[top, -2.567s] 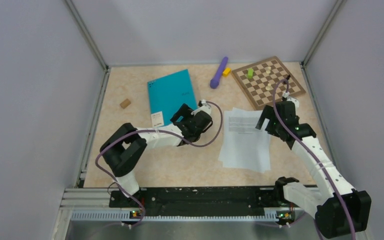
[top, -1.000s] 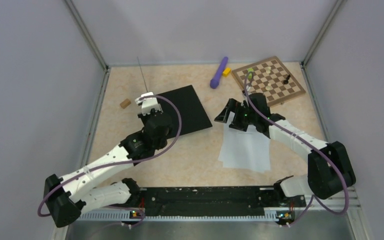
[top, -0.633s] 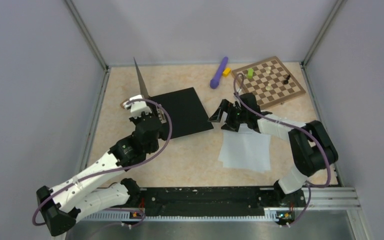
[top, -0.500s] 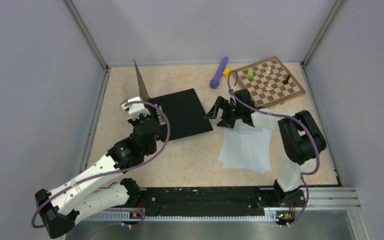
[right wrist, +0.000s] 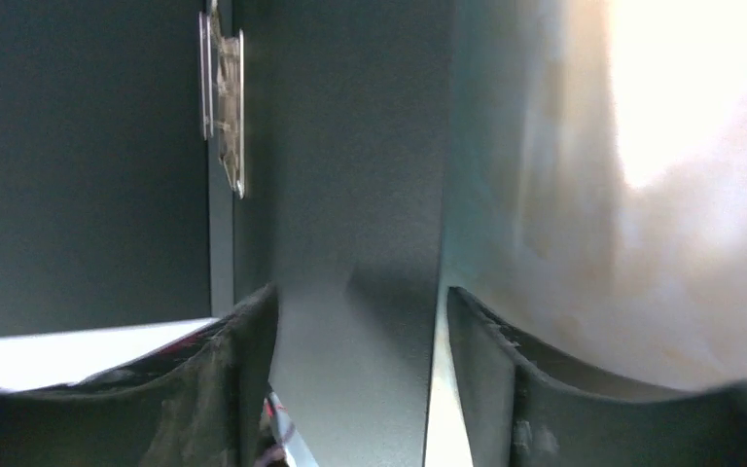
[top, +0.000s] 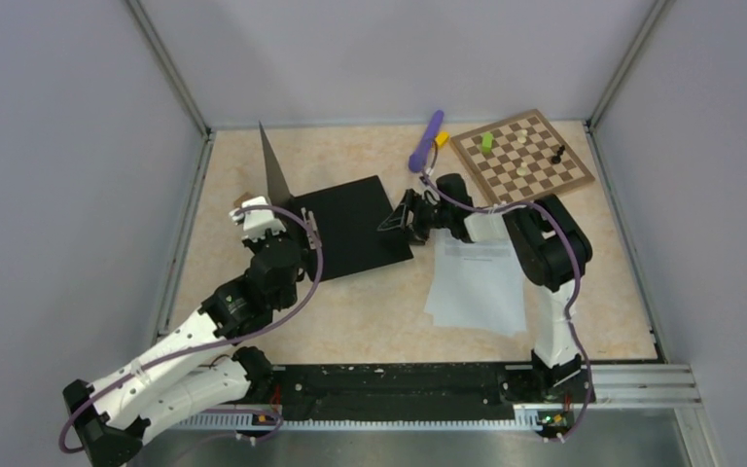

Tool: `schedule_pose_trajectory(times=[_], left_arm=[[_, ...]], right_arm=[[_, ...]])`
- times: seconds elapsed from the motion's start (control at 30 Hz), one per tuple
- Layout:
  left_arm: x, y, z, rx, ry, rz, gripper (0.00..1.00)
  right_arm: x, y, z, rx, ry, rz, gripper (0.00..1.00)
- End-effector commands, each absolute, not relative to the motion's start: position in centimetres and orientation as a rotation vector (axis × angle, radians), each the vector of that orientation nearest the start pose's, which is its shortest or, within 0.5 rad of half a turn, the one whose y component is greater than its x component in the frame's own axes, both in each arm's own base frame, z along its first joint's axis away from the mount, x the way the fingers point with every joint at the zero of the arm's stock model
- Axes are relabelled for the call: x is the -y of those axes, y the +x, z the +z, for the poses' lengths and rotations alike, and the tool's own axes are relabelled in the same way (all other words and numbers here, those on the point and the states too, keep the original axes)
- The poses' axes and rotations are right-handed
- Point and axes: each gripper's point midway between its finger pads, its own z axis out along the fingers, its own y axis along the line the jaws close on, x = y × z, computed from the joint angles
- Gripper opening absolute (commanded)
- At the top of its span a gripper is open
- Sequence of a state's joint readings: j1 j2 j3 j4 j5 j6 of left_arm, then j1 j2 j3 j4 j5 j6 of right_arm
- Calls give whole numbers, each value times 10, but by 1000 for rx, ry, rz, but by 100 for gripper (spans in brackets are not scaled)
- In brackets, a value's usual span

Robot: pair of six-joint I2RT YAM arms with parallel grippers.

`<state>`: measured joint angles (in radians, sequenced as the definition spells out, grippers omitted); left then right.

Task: Put the files into the folder

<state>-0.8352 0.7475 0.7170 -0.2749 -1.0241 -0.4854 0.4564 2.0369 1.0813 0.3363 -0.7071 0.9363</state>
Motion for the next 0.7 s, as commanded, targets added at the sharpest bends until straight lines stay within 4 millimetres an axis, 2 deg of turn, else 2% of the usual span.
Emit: schedule_pose_trajectory(times=[0.0, 0.1, 0.13, 0.17, 0.27, 0.4, 0.47, 0.57, 0.67], left_arm=[[77, 260, 270, -1630, -445, -84, 0], [69, 255, 269, -1628, -469, -74, 0], [66, 253, 269, -1626, -479, -65, 0], [61, 251, 268, -1623, -497, -57, 0], [45, 242, 263, -1622, -548, -22, 2], [35, 233, 252, -1652, -580, 8, 42], [35, 231, 246, -1677, -586, 6, 58], [41, 230, 238, -1726, -553, 9, 68], [45, 231, 241, -1751, -547, 0, 75]], right_arm=[[-358, 360, 84, -2361, -5, 1593, 50], [-354, 358, 93, -2338, -5, 1566, 18], [-350, 356, 95, -2338, -5, 1540, 5], [-345, 354, 94, -2352, 0, 1490, 0], [-326, 347, 100, -2350, 4, 1349, 0], [-296, 331, 110, -2341, 32, 1166, 0], [-280, 322, 113, -2335, 46, 1075, 0], [-259, 310, 121, -2323, 67, 953, 0], [-243, 303, 138, -2290, 68, 805, 0]])
